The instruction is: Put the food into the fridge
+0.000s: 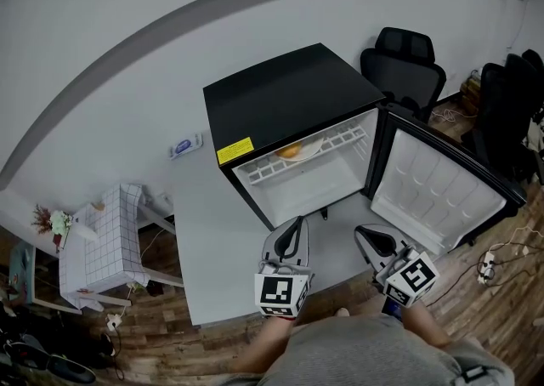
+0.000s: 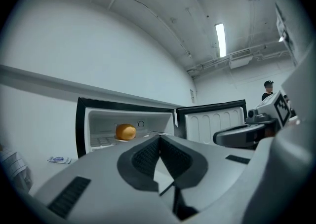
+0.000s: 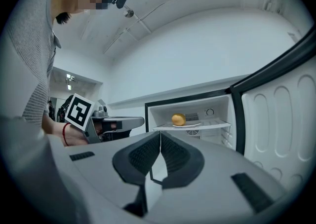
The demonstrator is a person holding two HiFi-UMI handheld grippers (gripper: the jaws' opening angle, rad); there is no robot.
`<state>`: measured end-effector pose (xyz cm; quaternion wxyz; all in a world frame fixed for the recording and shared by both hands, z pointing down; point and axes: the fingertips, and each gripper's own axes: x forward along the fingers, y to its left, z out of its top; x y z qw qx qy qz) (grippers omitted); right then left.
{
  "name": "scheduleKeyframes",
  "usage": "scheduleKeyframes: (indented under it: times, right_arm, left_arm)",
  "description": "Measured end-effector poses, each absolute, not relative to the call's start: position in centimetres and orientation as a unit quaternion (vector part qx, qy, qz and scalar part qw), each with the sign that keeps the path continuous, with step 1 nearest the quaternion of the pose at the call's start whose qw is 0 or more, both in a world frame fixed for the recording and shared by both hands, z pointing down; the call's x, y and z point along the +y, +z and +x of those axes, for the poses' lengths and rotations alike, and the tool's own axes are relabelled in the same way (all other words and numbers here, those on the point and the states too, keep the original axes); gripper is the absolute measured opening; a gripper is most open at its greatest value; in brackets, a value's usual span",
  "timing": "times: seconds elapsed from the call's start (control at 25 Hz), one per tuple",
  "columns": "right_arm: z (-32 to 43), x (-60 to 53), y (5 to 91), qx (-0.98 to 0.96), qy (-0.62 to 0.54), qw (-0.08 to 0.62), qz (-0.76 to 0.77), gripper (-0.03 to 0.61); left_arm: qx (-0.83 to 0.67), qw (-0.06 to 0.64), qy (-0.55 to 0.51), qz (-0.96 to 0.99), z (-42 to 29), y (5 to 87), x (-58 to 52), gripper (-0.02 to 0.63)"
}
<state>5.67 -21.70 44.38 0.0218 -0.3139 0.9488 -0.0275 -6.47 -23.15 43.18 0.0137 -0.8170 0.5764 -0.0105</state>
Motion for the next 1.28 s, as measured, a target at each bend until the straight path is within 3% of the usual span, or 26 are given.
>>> scheduleKeyframes:
  times: [0.68,1.28]
  right_arm:
    - [4.3,-17.7,45.4,0.958,-0.017,0.025,-0.286,0.011]
    - [3.9,-15.9,45.5,0.962,0.002,0.037,-0.272,0.011]
  left_arm:
    - [0.533,-0.014,0.037,-0.845,-5.2,46.2,-15.9,0.011]
    - [0.515,0.008,0.038,-0.856,-3.1,45.6,-15.9,0.011]
